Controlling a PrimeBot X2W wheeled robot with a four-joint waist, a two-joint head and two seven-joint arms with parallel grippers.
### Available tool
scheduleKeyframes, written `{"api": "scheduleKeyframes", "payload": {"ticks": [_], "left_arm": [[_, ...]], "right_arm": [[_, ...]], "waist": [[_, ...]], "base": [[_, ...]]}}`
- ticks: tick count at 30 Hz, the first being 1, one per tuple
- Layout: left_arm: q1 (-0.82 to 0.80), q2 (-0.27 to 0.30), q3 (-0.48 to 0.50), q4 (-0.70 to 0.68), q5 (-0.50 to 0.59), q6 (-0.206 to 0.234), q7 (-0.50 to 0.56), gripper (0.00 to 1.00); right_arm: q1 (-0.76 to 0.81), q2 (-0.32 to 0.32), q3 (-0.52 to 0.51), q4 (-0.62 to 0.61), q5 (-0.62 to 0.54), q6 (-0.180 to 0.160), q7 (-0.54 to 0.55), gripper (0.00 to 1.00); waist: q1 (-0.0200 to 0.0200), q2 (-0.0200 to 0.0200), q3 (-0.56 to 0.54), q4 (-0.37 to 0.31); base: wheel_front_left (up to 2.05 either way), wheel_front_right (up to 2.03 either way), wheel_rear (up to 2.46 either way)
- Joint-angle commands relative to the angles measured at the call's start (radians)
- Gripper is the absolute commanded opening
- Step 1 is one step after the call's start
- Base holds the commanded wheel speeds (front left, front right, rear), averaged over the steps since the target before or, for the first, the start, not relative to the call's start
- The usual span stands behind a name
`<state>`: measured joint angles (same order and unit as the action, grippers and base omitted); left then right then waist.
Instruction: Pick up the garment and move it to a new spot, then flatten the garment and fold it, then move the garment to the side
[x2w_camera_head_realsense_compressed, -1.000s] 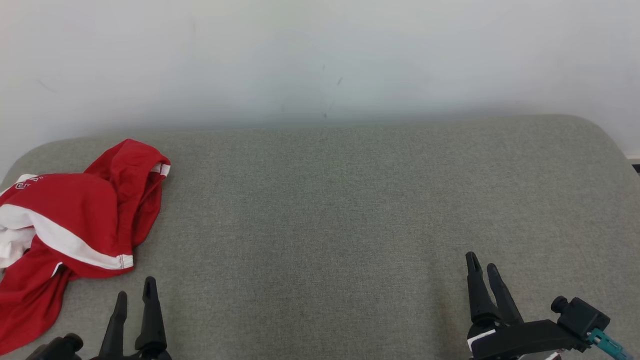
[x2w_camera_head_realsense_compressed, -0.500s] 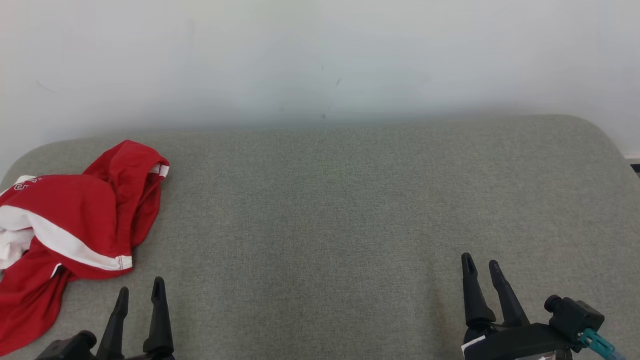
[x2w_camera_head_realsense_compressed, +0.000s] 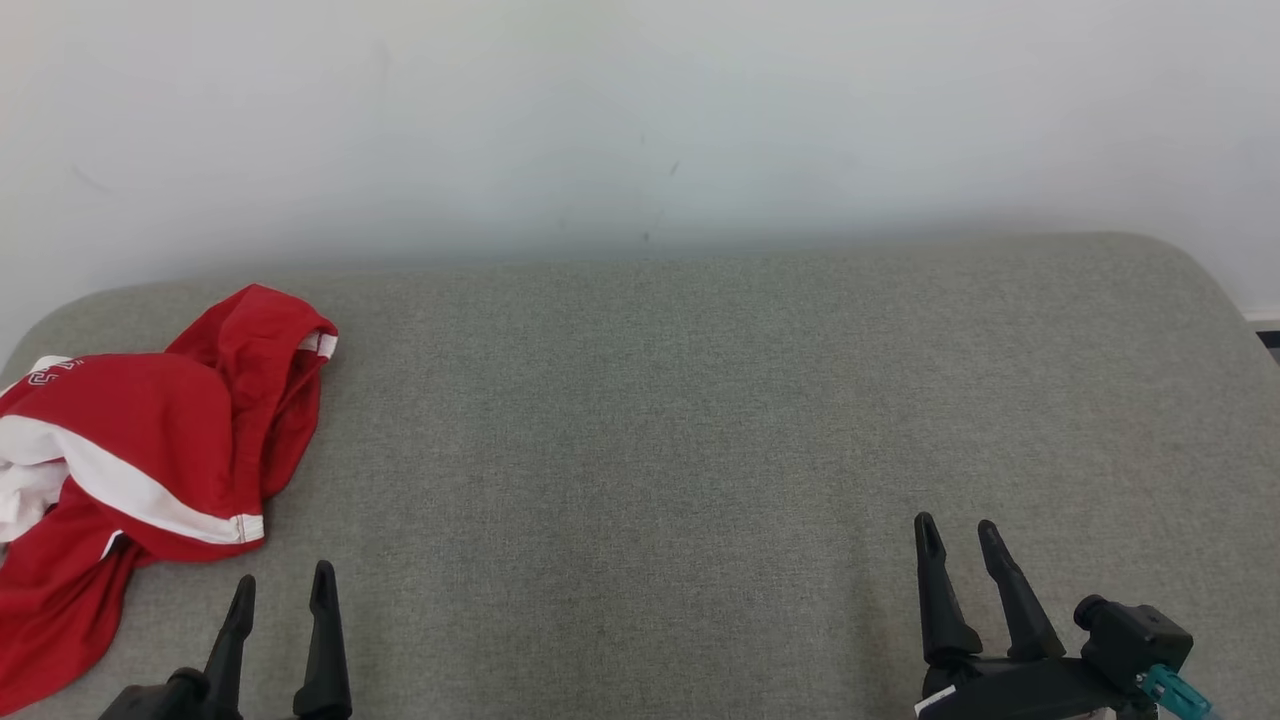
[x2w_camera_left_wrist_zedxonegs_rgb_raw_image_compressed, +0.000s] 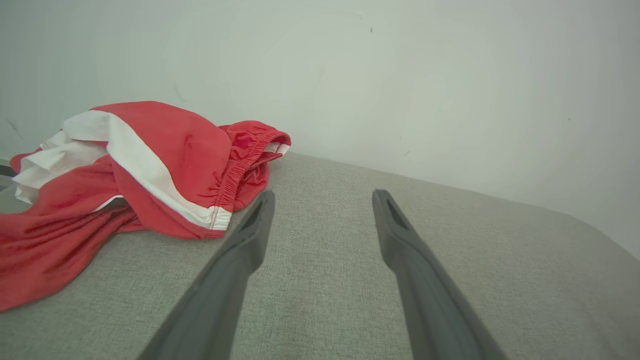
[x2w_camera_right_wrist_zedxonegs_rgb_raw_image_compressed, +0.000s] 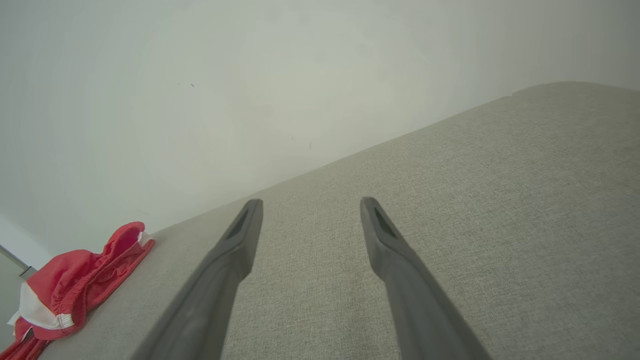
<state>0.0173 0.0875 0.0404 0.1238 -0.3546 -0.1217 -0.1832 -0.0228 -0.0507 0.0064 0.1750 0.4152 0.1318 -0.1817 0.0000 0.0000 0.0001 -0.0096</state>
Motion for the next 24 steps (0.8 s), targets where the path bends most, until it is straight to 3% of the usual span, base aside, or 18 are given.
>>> {"api": "scheduleKeyframes", "payload": {"ticks": [1, 24], "left_arm": [[0.007, 0.007, 0.000, -0.011, 0.024, 0.006, -0.007, 1.00], [0.019, 0.003, 0.005, -0.012, 0.202, 0.000, -0.056, 1.00]], "right_arm": [[0.000, 0.000, 0.002, -0.005, -0.024, -0.001, -0.009, 1.00], [0.016, 0.001, 0.008, -0.010, -0.200, -0.002, -0.057, 1.00]], "waist": [[0.0000, 0.0000, 0.000, 0.000], [0.0000, 0.0000, -0.002, 0.001]], "base": [[0.00, 0.00, 0.00], [0.00, 0.00, 0.00]]}}
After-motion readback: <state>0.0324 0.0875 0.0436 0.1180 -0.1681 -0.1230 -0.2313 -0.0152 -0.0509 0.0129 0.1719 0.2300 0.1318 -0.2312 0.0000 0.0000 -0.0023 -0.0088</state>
